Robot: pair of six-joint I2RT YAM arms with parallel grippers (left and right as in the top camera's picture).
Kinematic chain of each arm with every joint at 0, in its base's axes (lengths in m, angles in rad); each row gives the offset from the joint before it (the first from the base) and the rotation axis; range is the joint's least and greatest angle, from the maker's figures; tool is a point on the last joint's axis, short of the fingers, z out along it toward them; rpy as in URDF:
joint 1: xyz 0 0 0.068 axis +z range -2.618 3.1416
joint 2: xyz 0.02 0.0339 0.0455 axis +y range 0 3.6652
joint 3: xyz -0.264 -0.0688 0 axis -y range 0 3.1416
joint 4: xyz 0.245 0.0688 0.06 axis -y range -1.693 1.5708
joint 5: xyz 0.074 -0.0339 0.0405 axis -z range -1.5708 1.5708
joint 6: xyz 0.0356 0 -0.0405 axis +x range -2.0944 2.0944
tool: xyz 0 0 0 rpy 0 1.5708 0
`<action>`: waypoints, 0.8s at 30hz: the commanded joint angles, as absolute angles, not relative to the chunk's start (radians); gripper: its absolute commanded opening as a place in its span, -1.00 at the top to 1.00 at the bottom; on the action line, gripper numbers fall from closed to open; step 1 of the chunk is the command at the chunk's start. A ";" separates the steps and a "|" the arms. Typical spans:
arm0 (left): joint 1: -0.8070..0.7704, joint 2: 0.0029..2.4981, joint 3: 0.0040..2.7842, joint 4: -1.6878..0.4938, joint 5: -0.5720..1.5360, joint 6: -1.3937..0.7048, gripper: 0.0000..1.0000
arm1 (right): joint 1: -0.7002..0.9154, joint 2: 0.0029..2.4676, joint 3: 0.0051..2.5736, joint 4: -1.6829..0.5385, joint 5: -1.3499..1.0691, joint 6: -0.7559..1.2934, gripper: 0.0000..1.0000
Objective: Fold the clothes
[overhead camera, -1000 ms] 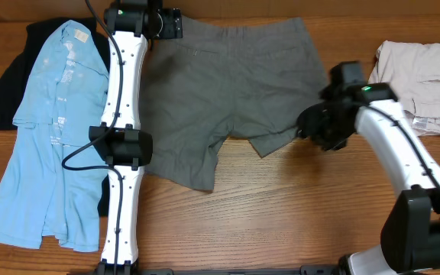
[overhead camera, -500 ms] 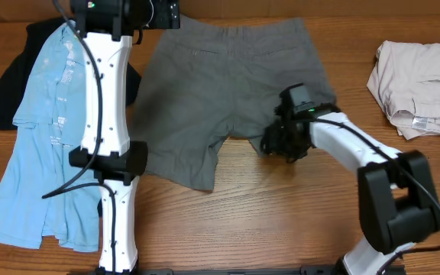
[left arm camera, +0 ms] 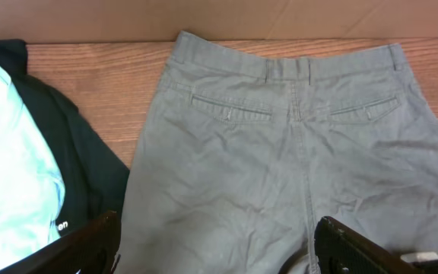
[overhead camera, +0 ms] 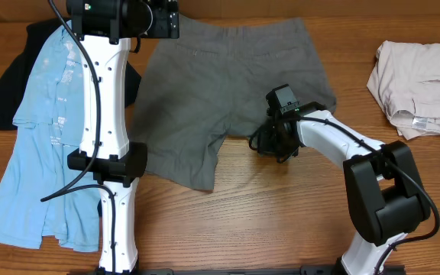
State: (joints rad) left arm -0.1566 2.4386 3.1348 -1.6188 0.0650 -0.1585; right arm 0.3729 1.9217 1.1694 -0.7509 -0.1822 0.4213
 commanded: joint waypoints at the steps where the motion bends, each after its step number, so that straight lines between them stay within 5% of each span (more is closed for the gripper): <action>1: -0.158 2.439 3.142 -1.623 0.041 -0.153 -0.68 | 0.353 1.988 1.121 -0.857 -0.146 0.527 0.92; 13: -0.158 2.452 3.131 -1.619 0.018 -0.152 -0.71 | 0.194 1.845 1.121 -1.303 -0.131 0.543 0.92; 24: -0.158 2.482 3.105 -1.622 0.018 -0.109 -0.71 | 0.189 1.698 1.121 -1.439 -0.156 0.604 0.92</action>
